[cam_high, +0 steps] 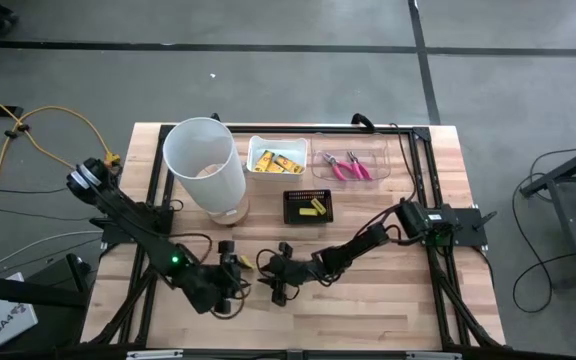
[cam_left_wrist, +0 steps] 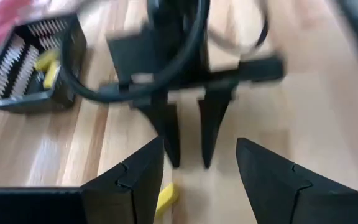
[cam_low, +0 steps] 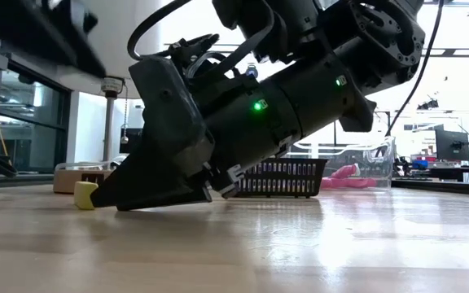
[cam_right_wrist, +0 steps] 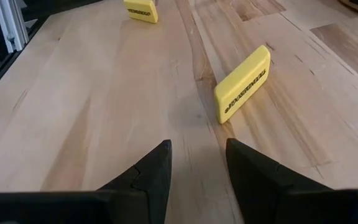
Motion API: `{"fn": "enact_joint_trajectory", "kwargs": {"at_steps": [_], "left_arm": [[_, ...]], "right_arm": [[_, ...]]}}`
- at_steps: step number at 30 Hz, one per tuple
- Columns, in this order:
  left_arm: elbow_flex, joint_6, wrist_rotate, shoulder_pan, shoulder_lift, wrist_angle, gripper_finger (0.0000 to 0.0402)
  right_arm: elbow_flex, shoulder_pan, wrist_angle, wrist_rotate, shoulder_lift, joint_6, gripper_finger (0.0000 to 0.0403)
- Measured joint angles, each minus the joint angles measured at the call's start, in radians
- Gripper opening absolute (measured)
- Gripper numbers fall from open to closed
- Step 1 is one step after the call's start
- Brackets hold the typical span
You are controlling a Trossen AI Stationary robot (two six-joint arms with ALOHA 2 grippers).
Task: Pick & Place School Supplies
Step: Put the yellow eraser into the black bin
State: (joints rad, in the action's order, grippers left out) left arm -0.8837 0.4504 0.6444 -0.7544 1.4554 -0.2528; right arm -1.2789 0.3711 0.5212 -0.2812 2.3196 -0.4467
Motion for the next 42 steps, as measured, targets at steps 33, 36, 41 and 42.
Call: {"fn": "enact_joint_trajectory", "kwargs": {"at_steps": [33, 36, 41, 42], "left_arm": [[0.000, -0.372, -0.179, 0.137, 0.109, -0.134, 0.0192], [0.000, -0.399, -0.178, 0.147, 0.123, -0.137, 0.0192], [0.000, -0.432, -0.196, 0.171, 0.180, -0.138, 0.0192], [0.000, -0.432, -0.202, 0.176, 0.190, -0.139, 0.0192]], "right_arm": [[0.004, 0.087, -0.274, 0.021, -0.103, -0.032, 0.0144], [0.004, 0.087, -0.274, 0.021, -0.103, -0.032, 0.0144], [0.004, 0.087, -0.274, 0.022, -0.103, -0.032, 0.0144], [0.004, 0.087, -0.275, 0.023, -0.103, -0.032, 0.0144]]}}
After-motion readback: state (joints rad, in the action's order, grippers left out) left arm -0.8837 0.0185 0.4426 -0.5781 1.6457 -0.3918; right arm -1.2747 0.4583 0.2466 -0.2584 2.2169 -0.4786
